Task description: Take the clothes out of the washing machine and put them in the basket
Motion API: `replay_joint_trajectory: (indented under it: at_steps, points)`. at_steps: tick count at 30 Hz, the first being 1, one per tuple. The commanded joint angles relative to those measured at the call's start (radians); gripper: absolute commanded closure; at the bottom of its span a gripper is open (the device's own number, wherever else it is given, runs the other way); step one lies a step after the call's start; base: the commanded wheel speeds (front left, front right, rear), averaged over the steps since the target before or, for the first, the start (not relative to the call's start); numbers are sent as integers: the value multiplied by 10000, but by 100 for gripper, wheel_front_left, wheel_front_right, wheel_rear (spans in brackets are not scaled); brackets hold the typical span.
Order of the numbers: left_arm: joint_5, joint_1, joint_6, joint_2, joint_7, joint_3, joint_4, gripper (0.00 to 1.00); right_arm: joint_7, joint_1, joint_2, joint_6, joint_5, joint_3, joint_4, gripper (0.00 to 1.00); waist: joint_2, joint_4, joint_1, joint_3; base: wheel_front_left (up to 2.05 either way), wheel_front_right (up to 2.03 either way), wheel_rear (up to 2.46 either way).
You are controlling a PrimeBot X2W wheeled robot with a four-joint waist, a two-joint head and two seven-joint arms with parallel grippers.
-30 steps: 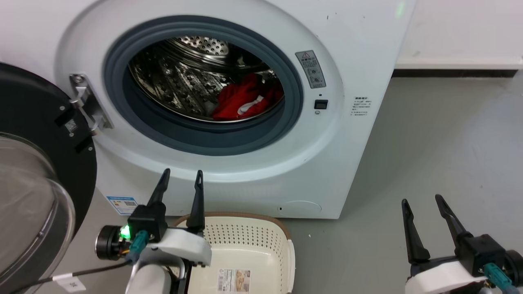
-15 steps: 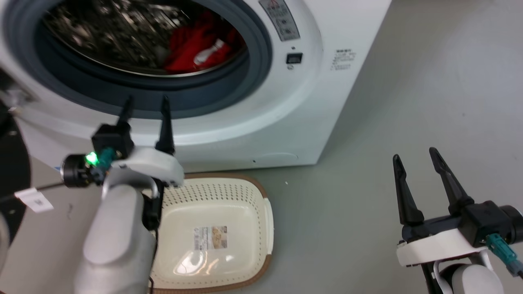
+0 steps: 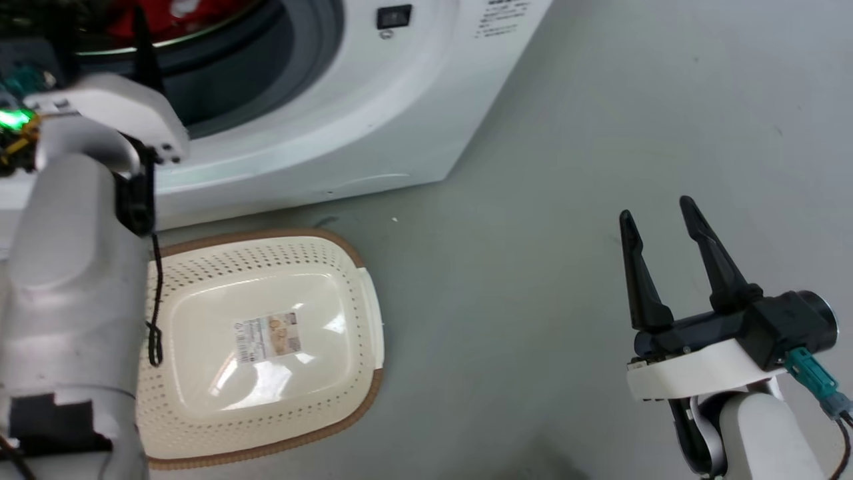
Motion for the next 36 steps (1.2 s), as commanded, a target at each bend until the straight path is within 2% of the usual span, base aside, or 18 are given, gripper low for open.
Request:
replay_joint_trajectory:
  at_steps: [1,14,19,24,32,33,34,35,36]
  points:
    - [46,-272,-28,126,67,-1,139,0,-46,-179,19,-7,58,59,35,0,0,-456,-2,436,0,0,0]
    - [695,-3389,-311,1578,1696,-663,1820,0,-55,-619,22,-8,519,598,-175,0,0,-1496,-2,1536,0,0,0]
    - [956,-4404,-379,2015,2870,-964,2077,0,-56,-737,21,-7,705,831,-293,0,0,-1792,-2,1949,0,0,0]
    - [984,-5140,-551,2268,4573,-1156,2346,0,-55,-751,22,-7,868,1060,-315,0,0,-1987,-2,2311,0,0,0]
    - [734,-5239,-42,2508,6888,-967,2406,0,-55,-874,19,-8,1049,1319,-262,0,0,-2196,-2,2586,0,0,0]
    - [695,-5125,3,2533,7104,-941,2377,17,-55,-885,18,-7,1077,1330,-257,0,0,-2207,-2,2595,0,0,0]
    - [672,-5037,105,2544,7186,-897,2263,53,-55,-898,16,-7,1099,1343,-249,0,0,-2216,-2,2610,0,0,0]
    - [673,-4993,206,2574,7164,-886,2098,74,-55,-918,16,-7,1116,1354,-242,0,0,-2225,-2,2625,0,0,0]
    - [672,-4930,275,2582,7159,-892,1929,100,-55,-940,16,-7,1128,1363,-237,0,0,-2234,-2,2630,0,0,0]
